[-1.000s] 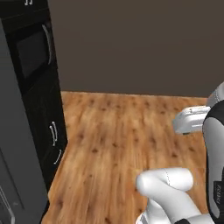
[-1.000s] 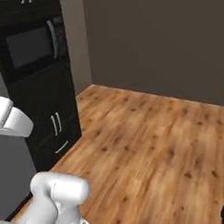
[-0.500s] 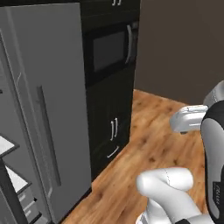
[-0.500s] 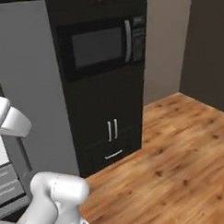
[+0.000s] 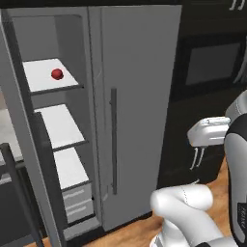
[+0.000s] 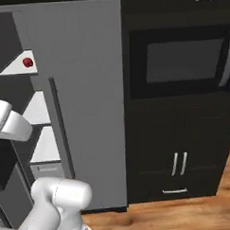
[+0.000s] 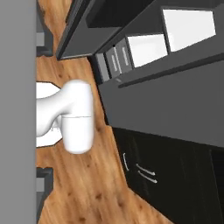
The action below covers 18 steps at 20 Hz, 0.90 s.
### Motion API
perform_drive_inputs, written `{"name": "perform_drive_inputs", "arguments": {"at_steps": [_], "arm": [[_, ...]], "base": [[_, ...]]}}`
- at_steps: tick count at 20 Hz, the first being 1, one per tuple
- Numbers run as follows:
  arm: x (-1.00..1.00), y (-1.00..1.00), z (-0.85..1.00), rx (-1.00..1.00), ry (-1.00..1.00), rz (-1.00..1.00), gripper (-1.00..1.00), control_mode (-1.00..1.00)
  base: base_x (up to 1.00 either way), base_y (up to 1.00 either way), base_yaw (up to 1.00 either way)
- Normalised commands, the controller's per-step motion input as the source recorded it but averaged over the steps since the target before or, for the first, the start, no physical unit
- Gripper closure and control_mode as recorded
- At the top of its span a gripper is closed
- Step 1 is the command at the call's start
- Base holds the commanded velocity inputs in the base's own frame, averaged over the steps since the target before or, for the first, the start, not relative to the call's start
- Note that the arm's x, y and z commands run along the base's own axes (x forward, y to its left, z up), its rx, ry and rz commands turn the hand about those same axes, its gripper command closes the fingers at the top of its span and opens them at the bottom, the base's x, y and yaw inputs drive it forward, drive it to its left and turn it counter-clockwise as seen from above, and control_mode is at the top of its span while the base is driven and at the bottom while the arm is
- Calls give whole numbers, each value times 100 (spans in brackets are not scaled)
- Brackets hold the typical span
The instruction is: Take the bell pepper, bell pepper, and orange from the freezer and place them in the bowl on the counter.
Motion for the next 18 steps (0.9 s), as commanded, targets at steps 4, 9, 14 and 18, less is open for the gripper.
{"name": "perform_drive_inputs", "arguments": {"at_steps": [4, 9, 14, 18], "arm": [[0, 0, 0, 0, 0, 0, -100, 100], [0, 0, 0, 0, 0, 0, -100, 100], [0, 0, 0, 0, 0, 0, -100, 100], [0, 0, 0, 0, 0, 0, -100, 100]], "base": [[76, -21, 73], [62, -52, 56], [26, -34, 26], [10, 11, 0]]}}
